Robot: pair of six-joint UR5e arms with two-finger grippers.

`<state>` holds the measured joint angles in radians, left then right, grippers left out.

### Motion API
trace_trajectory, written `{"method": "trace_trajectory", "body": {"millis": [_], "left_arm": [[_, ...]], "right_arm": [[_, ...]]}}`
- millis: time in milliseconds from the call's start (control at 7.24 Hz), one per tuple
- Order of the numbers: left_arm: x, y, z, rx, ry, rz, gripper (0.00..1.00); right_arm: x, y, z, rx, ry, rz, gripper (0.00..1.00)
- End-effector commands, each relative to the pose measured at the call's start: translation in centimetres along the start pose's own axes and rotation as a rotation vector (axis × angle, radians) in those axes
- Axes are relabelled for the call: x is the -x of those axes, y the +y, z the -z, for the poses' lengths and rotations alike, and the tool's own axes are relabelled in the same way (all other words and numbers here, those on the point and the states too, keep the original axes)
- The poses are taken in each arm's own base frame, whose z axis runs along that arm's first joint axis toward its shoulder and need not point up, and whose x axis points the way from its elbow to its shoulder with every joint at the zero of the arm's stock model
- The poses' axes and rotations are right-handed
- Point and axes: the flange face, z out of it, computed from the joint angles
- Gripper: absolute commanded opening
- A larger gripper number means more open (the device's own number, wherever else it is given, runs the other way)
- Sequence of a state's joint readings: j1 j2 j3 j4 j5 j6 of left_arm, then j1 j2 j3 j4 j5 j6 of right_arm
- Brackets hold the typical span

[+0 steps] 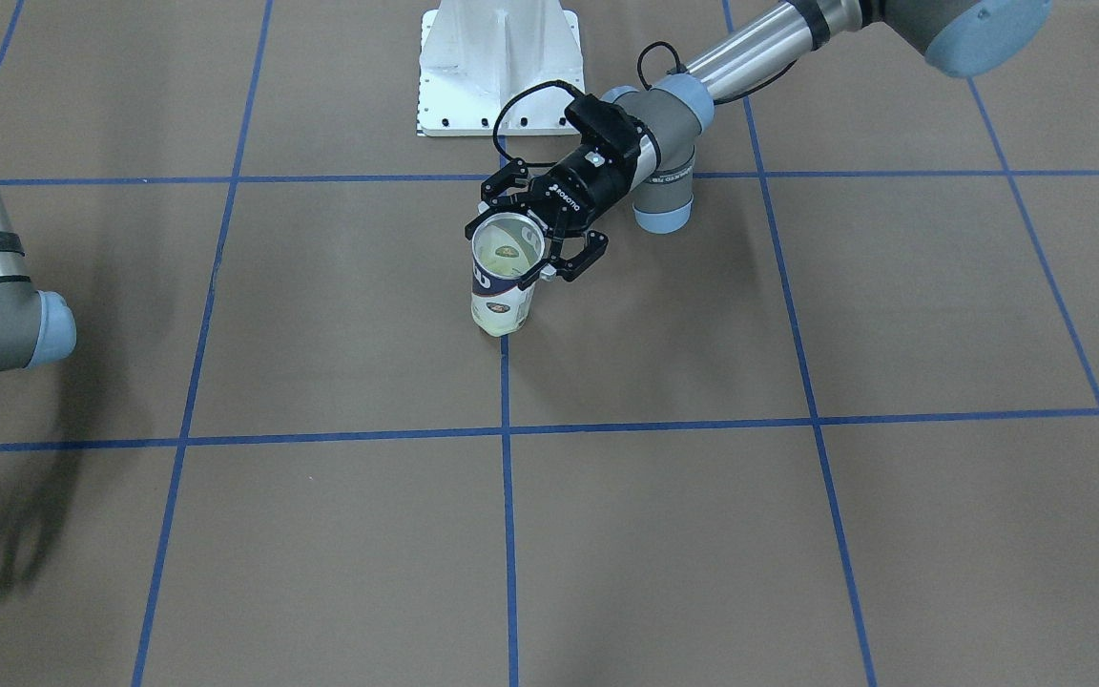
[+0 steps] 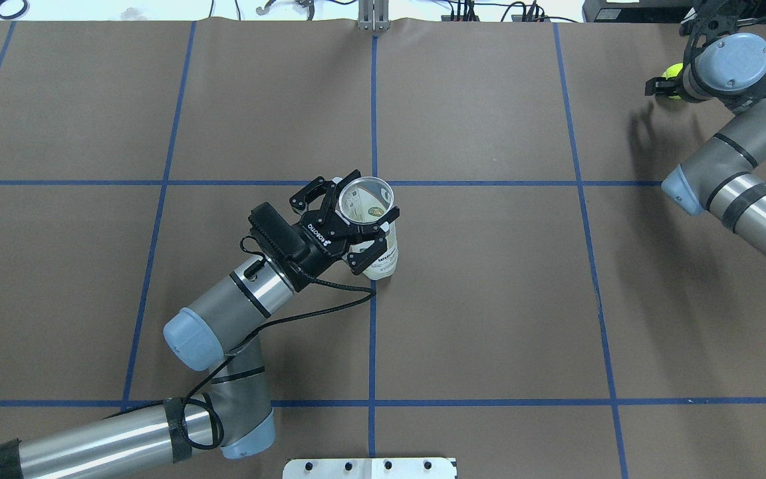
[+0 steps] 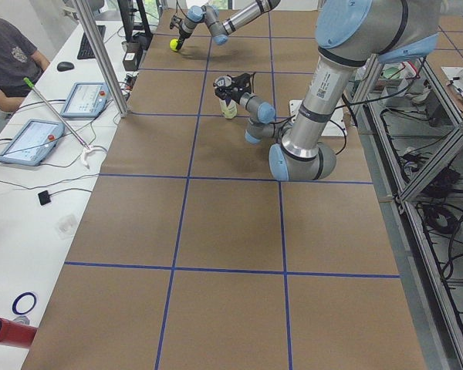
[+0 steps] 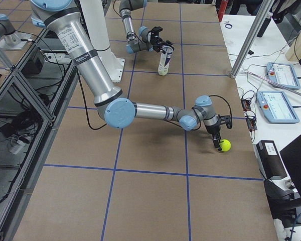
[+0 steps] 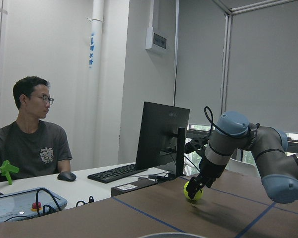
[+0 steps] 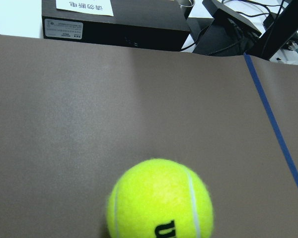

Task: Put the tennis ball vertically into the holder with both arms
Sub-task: 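Lift the second ball off the table with the right gripper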

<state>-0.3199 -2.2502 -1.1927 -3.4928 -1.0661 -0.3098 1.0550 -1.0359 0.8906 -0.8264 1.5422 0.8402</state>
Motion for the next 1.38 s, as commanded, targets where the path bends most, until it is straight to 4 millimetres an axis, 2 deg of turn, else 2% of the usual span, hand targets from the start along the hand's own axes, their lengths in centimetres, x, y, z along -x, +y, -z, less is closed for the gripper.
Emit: {"method": "trace_trajectory", "body": {"millis": [0,414,552,690,828,966,1243], "left_arm": [[0.0,-0.5,0.1,-0.009,0.002,0.005,0.84],[0.2,-0.7,0.1,-0.013,0.001,0.004,0.85],[0.2,-0.7,0.1,-0.013,0.001,0.003,0.85],[0.2,-0.6,0.1,-0.012,0.001,0.002,0.85],[0.2,-0.6,0.1,-0.011,0.002,0.002,0.85],[0.2,-0.6,0.1,-0.011,0.002,0.002,0.85],[0.5,-0.1,0.6,-0.002,0.000,-0.002,0.85]], "right_arm": [[-0.3,0.1,-0.5,-0.043,-0.010,-0.016,0.97],[1.0,-0.3,-0.8,-0.048,-0.021,-0.067,0.97],[0.9,-0.4,-0.9,-0.053,-0.015,-0.066,0.90],[1.1,-0.6,-0.8,-0.057,-0.016,-0.066,0.61],[1.1,-0.4,-0.8,-0.055,-0.015,-0.066,0.22],[1.0,-0.5,-0.8,-0.057,-0.014,-0.066,0.00],[2.2,-2.1,0.9,-0.081,-0.039,-0.084,0.00]]}}
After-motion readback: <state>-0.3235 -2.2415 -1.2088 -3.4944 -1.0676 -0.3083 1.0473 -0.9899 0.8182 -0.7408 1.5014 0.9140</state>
